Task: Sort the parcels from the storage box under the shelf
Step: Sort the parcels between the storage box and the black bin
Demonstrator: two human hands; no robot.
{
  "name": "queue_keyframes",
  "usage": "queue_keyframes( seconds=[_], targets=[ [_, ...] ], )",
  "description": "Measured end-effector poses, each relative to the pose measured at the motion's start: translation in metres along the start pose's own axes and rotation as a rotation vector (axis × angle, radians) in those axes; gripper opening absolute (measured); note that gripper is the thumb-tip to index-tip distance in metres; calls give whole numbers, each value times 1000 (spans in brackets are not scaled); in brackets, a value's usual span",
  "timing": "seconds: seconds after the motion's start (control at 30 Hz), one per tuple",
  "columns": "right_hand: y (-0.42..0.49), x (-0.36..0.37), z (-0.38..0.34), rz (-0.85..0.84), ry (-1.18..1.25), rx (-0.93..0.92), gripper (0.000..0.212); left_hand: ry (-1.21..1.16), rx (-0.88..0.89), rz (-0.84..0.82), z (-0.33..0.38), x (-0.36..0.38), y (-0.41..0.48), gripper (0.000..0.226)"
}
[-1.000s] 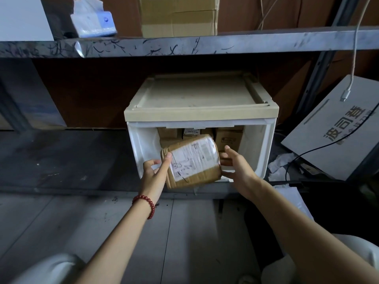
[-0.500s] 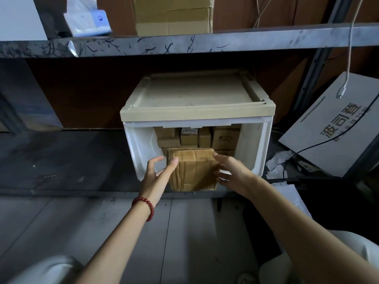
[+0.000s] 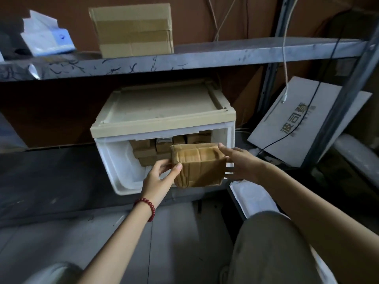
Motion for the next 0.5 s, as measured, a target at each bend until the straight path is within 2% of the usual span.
queue_keyframes(
  seconds=[0.07,0.2,0.37,0.5],
  targets=[
    [-15,-36,1,97,3,7,59,5,22,-69,21,31,-2,54],
    [-49,-116,14,292,152,12,61,31,4,-283,68,109,-7,96],
    [-93,-201,43,464,200,0,53,164,95,-470,113,208,-19,82],
    [-119,-250,85,569,248,6,23,314,178,-532,129,280,-32,58]
  ],
)
Point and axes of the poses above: each hand's wrist, its own y-axis towards the middle knuckle, its own x-axis out of the palm, z = x × y, the point moved 7 cm from there along y, towards the middle knuckle, and after that the axes turned 10 degrees about y, right-handed, at the moved point
